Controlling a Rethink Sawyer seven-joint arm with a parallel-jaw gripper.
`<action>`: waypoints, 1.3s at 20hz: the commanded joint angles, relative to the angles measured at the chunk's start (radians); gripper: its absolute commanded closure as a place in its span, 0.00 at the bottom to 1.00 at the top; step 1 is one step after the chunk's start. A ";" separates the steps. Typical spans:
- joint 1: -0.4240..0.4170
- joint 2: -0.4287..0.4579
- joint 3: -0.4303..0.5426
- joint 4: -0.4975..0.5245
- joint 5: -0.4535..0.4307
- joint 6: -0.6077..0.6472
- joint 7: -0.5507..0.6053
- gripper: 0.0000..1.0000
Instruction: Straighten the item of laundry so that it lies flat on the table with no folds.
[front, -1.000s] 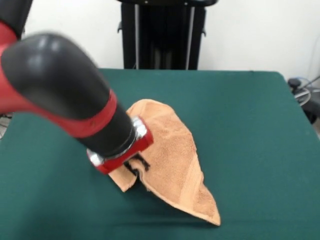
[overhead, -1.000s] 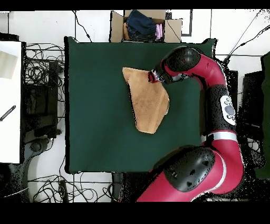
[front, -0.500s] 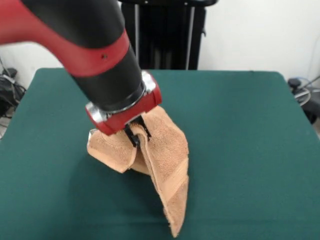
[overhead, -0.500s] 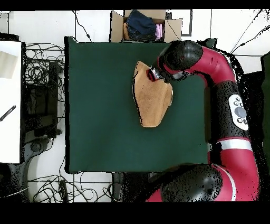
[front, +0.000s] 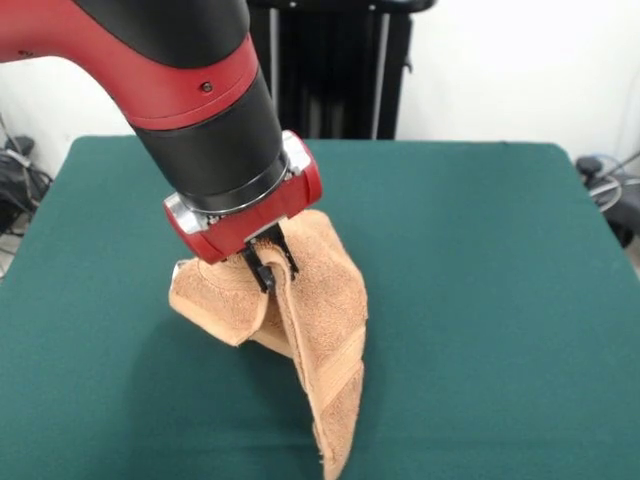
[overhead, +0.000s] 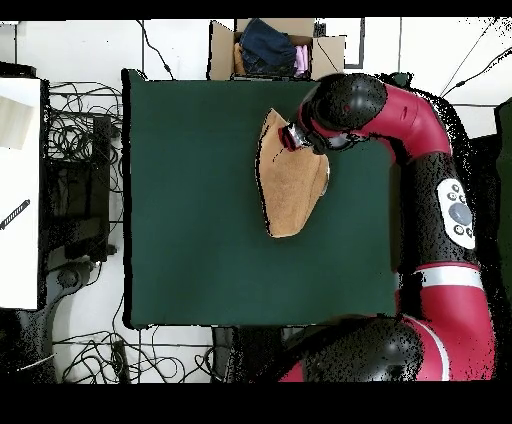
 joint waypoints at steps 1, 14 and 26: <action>0.021 0.015 -0.064 0.143 -0.010 -0.134 0.207 1.00; 0.032 0.050 -0.168 0.251 -0.009 -0.303 0.280 1.00; 0.056 0.061 -0.227 0.266 0.009 -0.375 0.296 1.00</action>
